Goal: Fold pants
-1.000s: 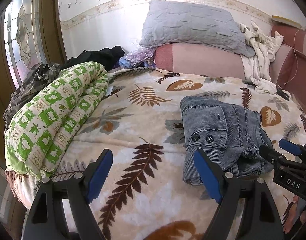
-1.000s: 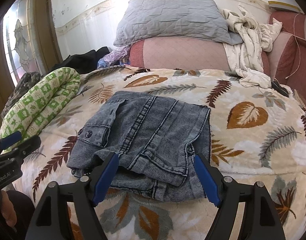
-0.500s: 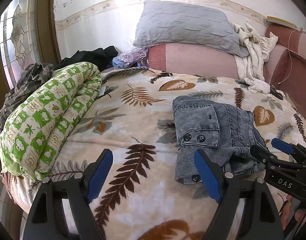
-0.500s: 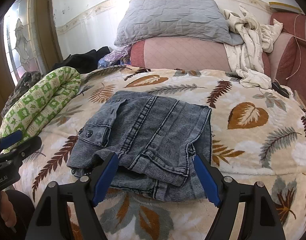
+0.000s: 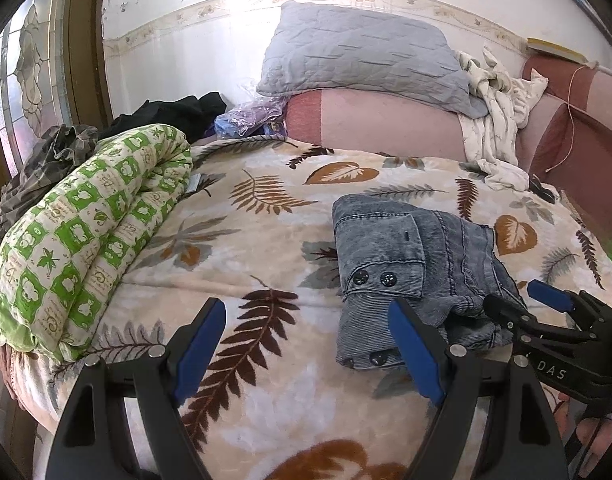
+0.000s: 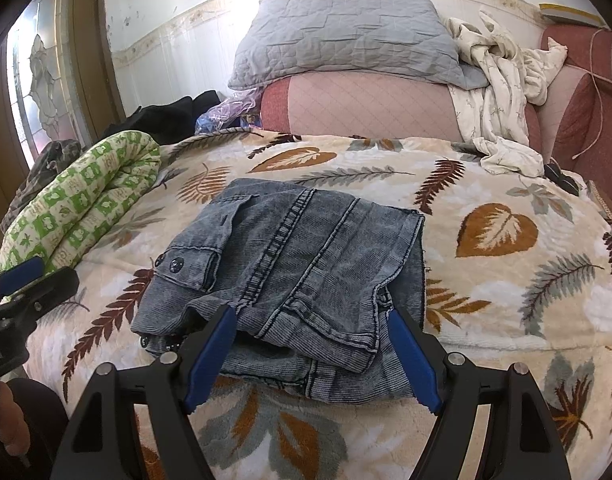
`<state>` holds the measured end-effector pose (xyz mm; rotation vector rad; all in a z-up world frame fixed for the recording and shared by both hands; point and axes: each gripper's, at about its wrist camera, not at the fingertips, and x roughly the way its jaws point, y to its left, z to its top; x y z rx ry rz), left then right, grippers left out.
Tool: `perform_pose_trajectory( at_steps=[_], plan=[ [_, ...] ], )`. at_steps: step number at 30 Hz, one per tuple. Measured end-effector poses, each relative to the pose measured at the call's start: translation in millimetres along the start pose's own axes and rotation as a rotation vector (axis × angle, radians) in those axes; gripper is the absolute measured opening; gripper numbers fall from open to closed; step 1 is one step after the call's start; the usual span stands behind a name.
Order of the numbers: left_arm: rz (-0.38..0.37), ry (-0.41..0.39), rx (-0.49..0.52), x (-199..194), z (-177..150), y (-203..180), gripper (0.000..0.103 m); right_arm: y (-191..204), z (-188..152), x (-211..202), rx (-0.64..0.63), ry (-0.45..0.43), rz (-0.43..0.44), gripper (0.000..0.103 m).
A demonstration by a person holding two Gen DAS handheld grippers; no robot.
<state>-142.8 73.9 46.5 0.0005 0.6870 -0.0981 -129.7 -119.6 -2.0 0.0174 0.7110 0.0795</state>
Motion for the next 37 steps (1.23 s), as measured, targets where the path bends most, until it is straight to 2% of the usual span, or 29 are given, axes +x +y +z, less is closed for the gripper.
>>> perform_pose_trajectory(
  at_steps=[21, 28, 37],
  plan=[
    [-0.066, 0.013, -0.036, 6, -1, 4, 0.084, 4, -3, 5, -0.005, 0.011, 0.006, 0.081],
    [-0.086, 0.028, -0.035, 18, 3, 5, 0.084, 0, 2, 8, 0.037, 0.022, 0.037, 0.081],
    [-0.122, 0.022, -0.08, 33, 13, 18, 0.084, 4, 10, 24, 0.069, 0.047, 0.064, 0.081]
  ],
)
